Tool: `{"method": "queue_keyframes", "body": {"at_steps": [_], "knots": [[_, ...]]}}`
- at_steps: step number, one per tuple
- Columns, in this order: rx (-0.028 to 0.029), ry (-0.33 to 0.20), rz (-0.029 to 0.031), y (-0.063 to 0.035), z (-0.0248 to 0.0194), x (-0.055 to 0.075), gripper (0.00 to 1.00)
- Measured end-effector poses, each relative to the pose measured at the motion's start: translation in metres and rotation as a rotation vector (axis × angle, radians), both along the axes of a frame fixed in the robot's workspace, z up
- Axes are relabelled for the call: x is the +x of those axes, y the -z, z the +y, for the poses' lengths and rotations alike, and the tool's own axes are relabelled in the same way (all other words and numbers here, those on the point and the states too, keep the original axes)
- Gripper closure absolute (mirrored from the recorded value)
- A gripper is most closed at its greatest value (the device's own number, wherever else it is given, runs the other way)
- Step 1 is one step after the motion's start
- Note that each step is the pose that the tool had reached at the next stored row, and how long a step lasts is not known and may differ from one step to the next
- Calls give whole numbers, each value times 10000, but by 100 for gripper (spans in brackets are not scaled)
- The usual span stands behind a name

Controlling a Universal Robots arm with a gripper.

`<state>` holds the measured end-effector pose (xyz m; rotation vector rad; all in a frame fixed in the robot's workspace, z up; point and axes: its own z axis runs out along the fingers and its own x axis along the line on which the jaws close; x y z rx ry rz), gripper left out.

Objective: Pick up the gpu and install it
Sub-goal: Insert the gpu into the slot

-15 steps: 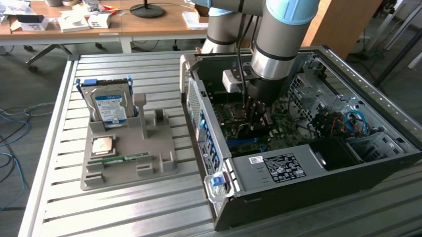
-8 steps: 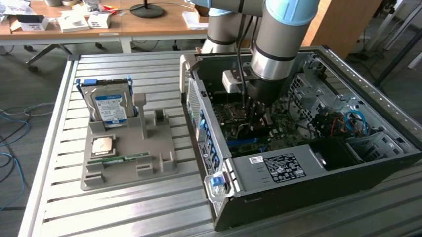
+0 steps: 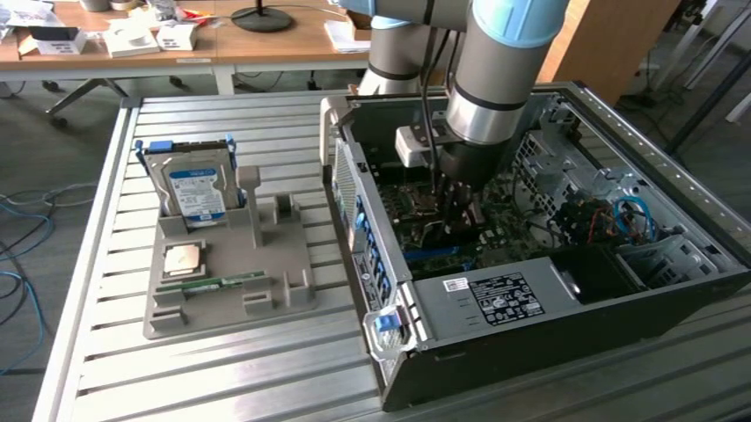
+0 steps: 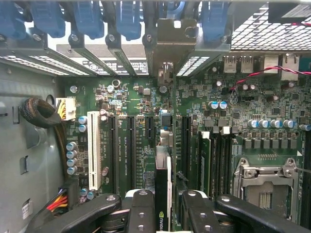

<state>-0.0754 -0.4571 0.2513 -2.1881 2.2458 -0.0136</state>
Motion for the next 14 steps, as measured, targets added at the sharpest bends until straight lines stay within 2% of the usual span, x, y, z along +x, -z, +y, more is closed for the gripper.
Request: {"method": "queue_keyframes", "body": {"at_steps": [14], "knots": [[0,0,0,22,0,0,74]]}}
